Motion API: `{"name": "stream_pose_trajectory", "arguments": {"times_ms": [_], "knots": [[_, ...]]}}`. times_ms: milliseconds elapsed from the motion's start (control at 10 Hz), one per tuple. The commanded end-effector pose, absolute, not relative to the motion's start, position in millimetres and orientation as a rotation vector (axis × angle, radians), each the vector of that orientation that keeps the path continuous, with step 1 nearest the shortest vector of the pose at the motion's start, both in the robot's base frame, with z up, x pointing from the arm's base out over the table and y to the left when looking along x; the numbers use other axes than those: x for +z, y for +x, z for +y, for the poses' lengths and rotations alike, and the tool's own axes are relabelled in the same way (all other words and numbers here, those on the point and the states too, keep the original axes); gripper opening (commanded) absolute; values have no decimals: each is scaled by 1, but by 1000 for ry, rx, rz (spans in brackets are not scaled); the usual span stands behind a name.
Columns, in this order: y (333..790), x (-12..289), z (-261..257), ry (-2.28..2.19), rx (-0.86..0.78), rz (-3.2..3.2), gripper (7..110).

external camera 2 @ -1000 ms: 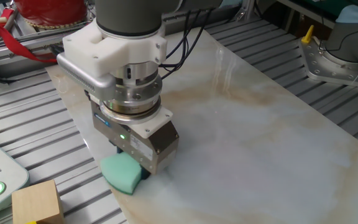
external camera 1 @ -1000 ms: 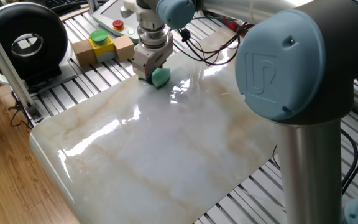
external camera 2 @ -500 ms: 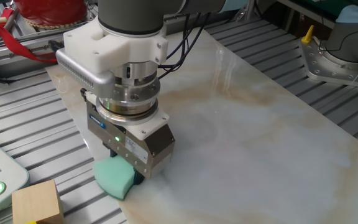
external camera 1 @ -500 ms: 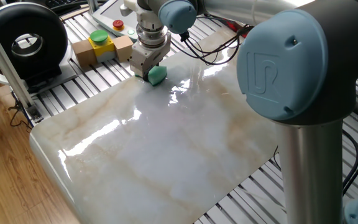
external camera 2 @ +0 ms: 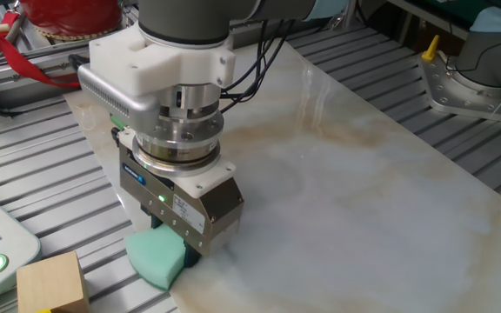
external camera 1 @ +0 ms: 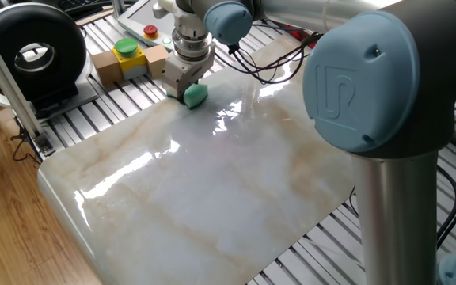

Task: Clean the tabletop with a sponge

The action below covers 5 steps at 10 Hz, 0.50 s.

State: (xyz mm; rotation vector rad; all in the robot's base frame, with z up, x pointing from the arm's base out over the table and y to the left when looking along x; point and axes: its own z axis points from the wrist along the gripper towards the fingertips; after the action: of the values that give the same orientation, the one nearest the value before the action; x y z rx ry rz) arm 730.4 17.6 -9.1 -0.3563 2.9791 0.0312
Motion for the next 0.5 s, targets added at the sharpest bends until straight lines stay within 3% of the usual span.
{"name": "stream_pose_trajectory", "arguments": {"times_ms": [0,400], "knots": [[730,-8,15,-339,31,2985,7],[730,-8,11,-325,6,2987,7]]}}
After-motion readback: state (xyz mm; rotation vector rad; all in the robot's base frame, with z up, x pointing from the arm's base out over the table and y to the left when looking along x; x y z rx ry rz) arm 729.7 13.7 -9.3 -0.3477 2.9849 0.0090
